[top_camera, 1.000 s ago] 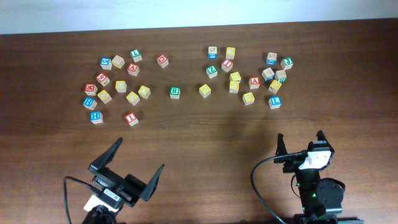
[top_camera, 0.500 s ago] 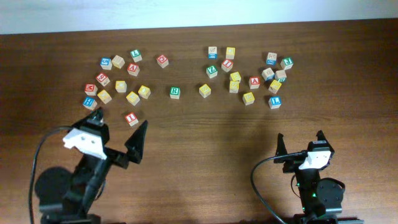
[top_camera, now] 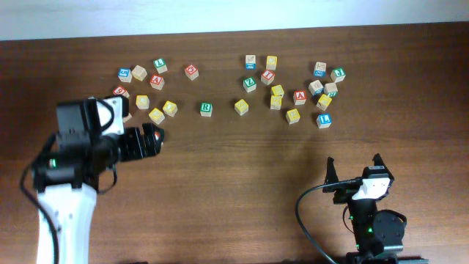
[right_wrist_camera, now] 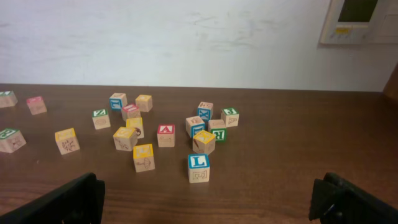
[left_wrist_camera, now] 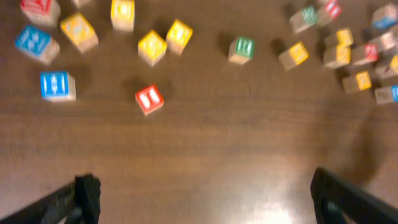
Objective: Spell out ICRA
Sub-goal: 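Move the left gripper over the red-lettered I block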
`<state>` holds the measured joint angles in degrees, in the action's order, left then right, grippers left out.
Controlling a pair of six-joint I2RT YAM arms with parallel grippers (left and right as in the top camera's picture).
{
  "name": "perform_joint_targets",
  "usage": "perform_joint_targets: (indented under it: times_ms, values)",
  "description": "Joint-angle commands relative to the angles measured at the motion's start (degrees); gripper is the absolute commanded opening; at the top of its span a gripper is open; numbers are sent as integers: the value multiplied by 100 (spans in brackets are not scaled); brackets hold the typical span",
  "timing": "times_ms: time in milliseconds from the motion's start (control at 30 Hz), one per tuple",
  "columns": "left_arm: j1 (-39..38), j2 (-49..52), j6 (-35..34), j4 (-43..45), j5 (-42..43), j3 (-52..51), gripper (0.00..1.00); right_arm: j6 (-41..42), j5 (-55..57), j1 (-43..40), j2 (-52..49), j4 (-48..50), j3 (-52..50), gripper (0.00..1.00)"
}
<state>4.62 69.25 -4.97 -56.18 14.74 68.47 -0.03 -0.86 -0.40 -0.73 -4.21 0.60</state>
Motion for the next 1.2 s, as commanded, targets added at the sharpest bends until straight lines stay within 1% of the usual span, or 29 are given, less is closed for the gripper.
perform_joint_targets:
  times_ms: [0, 33, 100, 300, 333, 367, 400, 433, 467, 533, 633, 700, 733, 900, 1033, 1067, 1100, 1167]
  values:
    - [44, 643, 72, -269, 4, 953, 99, -13, 50, -37, 26, -35, -28, 98]
    - [42, 699, 70, -208, 101, 1005, 99, -15, 50, -37, 26, -35, -28, 98]
    - [42, 741, 72, -116, 560, 1005, 99, -13, 50, -37, 26, -35, -28, 98]
    - [42, 850, 70, -251, 402, 1001, 99, -13, 50, -37, 26, -35, -28, 98]
    - [42, 892, -37, -304, 313, 1001, 99, -15, 50, -37, 26, -35, -28, 98]
    - [42, 975, -614, -459, -15, 999, 99, -15, 50, -37, 26, -35, -28, 98]
    - [42, 1088, -1392, -678, -411, 999, 99, -15, 50, -37, 26, -35, -28, 98]
    - [42, 1172, -1672, -739, -472, 997, 99, -13, 50, -37, 26, -35, -28, 98]
    - [42, 1248, -1768, -734, -446, 997, 99, -15, 50, -37, 26, -35, -28, 98]
    - [42, 1399, -1792, -890, -455, 997, 99, -13, 50, -37, 26, -35, -28, 98]
    - [42, 1508, -1794, -793, -476, 997, 99, -13, 50, -37, 26, -35, -28, 98]
    - [39, 1580, -1860, -879, -811, 997, 99, -13, 50, -37, 26, -35, -28, 98]
    - [37, 1633, -1989, -1008, -1126, 997, 99, -13, 50, -37, 26, -35, -28, 98]
    - [37, 1707, -1989, -920, -964, 997, 99, -15, 50, -37, 26, -35, -28, 99]
    - [-203, 1897, -1991, -896, -994, 994, 99, -13, 50, -37, 26, -35, -28, 98]
    - [-319, 2004, -2070, -929, -1110, 994, 99, -15, 50, -37, 26, -35, -28, 98]
    - [-411, 2131, -2354, -968, -1370, 994, 99, -13, 50, -37, 26, -35, -28, 98]
    - [-426, 2356, -2544, -953, -1460, 994, 99, -15, 50, -37, 26, -35, -28, 98]
